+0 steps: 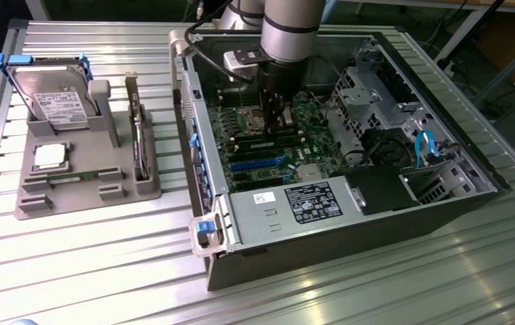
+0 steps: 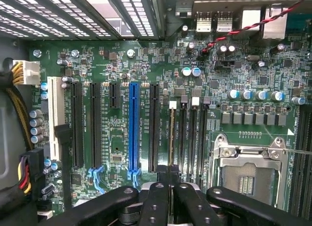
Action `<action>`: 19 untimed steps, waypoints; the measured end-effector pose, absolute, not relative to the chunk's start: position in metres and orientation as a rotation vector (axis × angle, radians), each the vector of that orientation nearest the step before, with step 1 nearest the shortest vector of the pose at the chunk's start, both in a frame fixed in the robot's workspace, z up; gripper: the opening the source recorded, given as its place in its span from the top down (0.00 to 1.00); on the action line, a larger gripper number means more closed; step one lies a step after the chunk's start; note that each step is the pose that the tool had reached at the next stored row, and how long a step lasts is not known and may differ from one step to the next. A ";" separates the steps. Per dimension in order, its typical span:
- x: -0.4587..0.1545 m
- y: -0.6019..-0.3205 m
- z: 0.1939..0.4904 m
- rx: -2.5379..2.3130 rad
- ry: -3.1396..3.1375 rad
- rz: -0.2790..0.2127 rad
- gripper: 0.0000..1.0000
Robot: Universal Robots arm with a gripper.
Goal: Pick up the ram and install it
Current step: 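Press down the ram until it locks into place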
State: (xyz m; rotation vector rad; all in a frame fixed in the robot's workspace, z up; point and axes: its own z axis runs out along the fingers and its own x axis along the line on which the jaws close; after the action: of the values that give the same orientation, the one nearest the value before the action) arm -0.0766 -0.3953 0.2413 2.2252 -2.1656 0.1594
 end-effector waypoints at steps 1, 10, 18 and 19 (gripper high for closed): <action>-0.077 -0.395 0.246 2.224 -2.165 0.157 0.89; -0.077 -0.395 0.283 2.214 -2.152 0.128 0.89; -0.077 -0.395 0.285 2.213 -2.151 0.125 0.89; -0.077 -0.395 0.285 2.213 -2.151 0.125 0.89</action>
State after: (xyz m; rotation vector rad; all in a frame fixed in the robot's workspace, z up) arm -0.0766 -0.3952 0.2850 2.2129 -2.1506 0.1252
